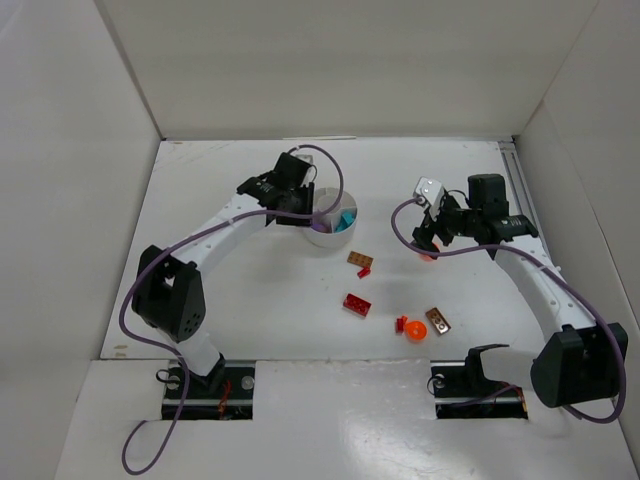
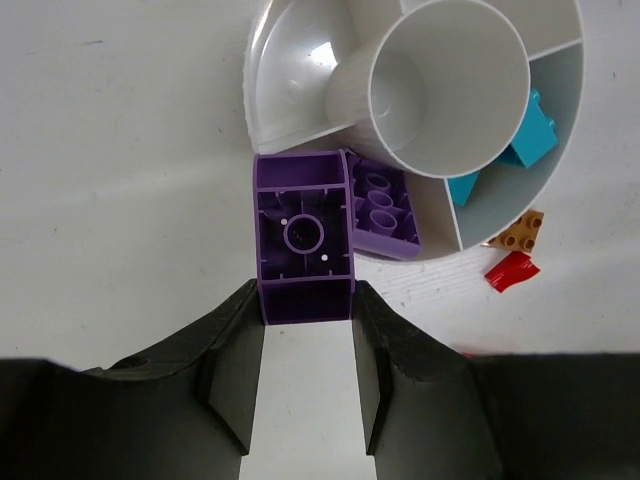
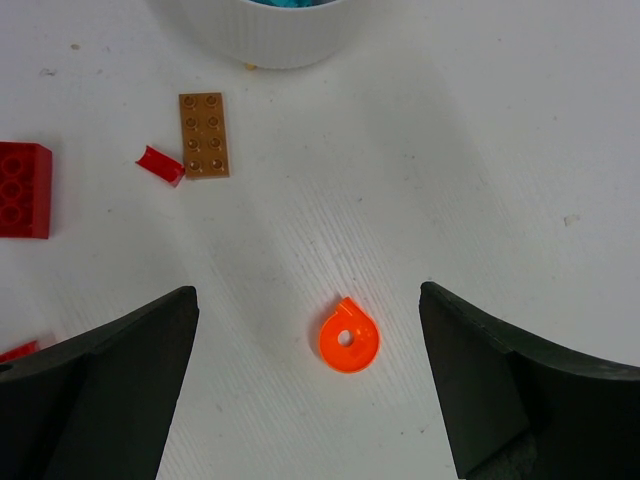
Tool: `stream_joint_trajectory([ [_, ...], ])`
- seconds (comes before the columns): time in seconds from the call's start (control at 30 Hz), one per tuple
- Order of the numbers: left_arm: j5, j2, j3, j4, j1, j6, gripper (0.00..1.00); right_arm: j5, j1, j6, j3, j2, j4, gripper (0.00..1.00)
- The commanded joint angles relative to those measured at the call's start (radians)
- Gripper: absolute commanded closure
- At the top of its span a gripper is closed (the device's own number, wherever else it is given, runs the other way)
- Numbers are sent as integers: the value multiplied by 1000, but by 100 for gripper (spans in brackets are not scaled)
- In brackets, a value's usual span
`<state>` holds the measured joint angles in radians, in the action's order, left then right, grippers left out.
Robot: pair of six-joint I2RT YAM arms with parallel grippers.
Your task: Sort the legos into containers by color
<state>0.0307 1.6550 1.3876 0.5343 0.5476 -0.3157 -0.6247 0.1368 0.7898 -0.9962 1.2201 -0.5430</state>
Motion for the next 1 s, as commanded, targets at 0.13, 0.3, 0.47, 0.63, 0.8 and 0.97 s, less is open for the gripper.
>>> stream_joint_trajectory([
  [0.13,-113,-11,8,44,11,-10,100,-27,-8,12,-36,7,5,4],
  [0.3,-184,2,50,33,11,12,100,-17,-8,12,-36,-2,5,4],
  [0.47,-238,-11,94,13,29,43,100,-7,-8,12,-36,7,5,4],
  [0.63,-181,-11,145,24,29,63,100,-7,-8,12,-36,16,5,4],
  [0.8,-160,23,174,44,-12,95,100,13,-8,12,-36,16,5,4],
  [0.97,-196,32,165,52,-25,106,100,22,-8,12,-45,25,-5,4],
])
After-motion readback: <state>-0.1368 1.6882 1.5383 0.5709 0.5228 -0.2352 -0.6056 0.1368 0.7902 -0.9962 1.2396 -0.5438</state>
